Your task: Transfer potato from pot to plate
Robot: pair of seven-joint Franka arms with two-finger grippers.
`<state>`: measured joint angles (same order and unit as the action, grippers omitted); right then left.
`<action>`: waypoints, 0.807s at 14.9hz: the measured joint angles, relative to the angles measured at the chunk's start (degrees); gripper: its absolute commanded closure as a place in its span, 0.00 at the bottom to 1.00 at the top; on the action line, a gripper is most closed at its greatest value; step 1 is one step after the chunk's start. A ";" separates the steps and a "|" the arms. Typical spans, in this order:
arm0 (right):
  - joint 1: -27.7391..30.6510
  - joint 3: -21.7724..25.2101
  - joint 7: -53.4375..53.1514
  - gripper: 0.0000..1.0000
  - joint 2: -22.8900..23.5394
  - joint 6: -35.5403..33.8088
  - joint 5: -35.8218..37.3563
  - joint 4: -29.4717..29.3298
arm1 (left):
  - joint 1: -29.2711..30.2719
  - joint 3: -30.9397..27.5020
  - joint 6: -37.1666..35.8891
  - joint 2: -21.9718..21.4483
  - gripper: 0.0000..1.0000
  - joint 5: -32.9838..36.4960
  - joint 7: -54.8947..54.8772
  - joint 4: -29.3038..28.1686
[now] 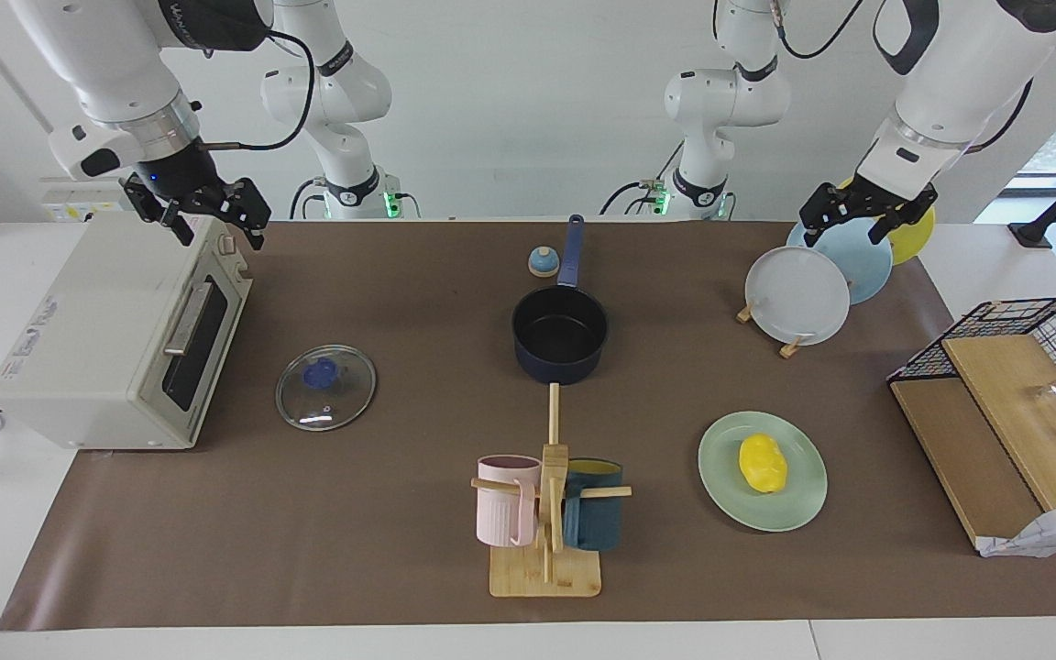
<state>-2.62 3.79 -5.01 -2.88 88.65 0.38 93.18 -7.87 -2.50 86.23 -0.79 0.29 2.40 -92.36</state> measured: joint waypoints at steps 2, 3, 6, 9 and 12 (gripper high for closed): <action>0.02 0.02 0.00 0.00 0.00 0.00 0.00 0.00 | 0.03 0.16 0.08 0.45 0.00 -0.38 0.00 1.72; 0.02 0.02 0.00 0.00 0.00 0.00 0.00 0.00 | 0.03 0.18 0.06 0.03 0.00 -0.45 0.00 2.22; 0.02 0.02 0.00 0.00 0.00 0.00 0.00 0.00 | 0.02 0.50 -0.31 -1.81 0.00 -0.60 0.00 2.24; 0.07 0.07 0.00 0.00 0.00 0.00 0.00 0.00 | 0.04 0.59 -0.43 -3.24 0.00 -0.60 0.00 1.39; 0.09 0.19 0.00 0.00 0.00 0.00 0.00 0.00 | 0.06 0.59 -0.40 -3.13 0.00 -0.60 0.00 0.36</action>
<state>-2.52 3.98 -5.01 -2.88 88.65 0.38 93.18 -7.80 -1.91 85.82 -3.92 -0.31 2.40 -92.00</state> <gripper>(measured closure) 0.000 0.000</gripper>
